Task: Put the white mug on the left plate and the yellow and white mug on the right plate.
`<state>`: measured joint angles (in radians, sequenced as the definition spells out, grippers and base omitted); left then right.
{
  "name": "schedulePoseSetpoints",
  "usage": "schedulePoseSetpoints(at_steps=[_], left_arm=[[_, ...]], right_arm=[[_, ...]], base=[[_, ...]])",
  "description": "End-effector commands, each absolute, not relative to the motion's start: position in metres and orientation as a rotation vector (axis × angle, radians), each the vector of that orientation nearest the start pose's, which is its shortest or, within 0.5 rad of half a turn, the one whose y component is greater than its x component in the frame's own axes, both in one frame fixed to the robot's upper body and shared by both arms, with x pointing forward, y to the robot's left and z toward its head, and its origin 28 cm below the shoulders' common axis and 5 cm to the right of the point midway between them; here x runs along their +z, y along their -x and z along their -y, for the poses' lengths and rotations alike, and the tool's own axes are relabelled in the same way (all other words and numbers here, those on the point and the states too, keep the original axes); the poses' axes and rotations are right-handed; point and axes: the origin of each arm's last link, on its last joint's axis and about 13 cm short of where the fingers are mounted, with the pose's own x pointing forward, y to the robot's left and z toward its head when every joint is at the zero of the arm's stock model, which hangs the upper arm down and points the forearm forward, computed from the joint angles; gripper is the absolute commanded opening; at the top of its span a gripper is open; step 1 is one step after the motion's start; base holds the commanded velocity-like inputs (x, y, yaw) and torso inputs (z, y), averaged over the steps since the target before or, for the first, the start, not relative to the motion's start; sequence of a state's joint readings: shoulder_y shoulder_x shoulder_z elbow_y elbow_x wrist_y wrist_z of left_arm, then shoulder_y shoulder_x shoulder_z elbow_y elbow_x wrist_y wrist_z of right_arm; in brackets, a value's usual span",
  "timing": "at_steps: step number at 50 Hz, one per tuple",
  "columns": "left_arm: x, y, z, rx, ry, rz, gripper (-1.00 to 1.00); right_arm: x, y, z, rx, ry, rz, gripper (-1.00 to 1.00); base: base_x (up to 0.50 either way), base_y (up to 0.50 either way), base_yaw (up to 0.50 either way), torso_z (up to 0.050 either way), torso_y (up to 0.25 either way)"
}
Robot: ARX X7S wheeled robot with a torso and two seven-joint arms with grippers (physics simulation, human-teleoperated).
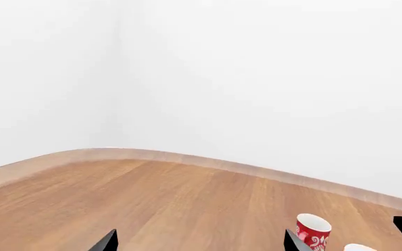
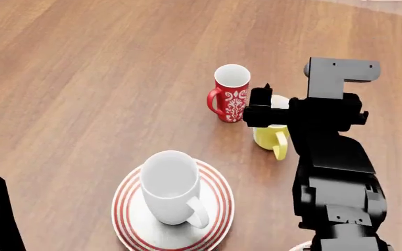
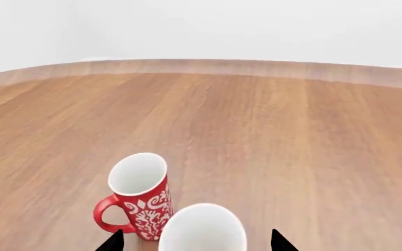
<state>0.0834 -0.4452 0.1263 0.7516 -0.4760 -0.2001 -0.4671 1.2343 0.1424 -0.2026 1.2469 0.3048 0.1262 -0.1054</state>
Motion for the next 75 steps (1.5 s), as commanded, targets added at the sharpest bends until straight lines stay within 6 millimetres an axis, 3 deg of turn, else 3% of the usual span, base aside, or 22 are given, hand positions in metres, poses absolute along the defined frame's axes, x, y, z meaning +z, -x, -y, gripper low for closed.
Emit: schedulePoseSetpoints(at_steps=[1,26,38,61,75], left_arm=[[0.138,-0.165,-0.224,0.017,0.129,0.315,1.0],[0.138,-0.167,-0.225,0.044,0.14,0.311,1.0],[0.14,-0.165,-0.225,0.029,0.128,0.336,1.0],[0.14,-0.164,-0.225,0.034,0.122,0.342,1.0],[0.14,-0.164,-0.226,0.035,0.124,0.342,1.0]], right_arm=[[0.153,-0.421,0.142,0.047,-0.07,-0.163,1.0],[0.154,-0.421,0.145,0.028,-0.062,-0.156,1.0],[0.171,-0.42,0.151,0.025,-0.089,-0.089,1.0],[0.162,-0.422,0.15,0.032,-0.085,-0.107,1.0],[0.164,-0.42,0.148,0.043,-0.076,-0.076,1.0]], base=[[0.0,0.0,0.0,0.0,-0.084],[0.0,0.0,0.0,0.0,-0.129],[0.0,0.0,0.0,0.0,0.0],[0.0,0.0,0.0,0.0,-0.144],[0.0,0.0,0.0,0.0,0.0]])
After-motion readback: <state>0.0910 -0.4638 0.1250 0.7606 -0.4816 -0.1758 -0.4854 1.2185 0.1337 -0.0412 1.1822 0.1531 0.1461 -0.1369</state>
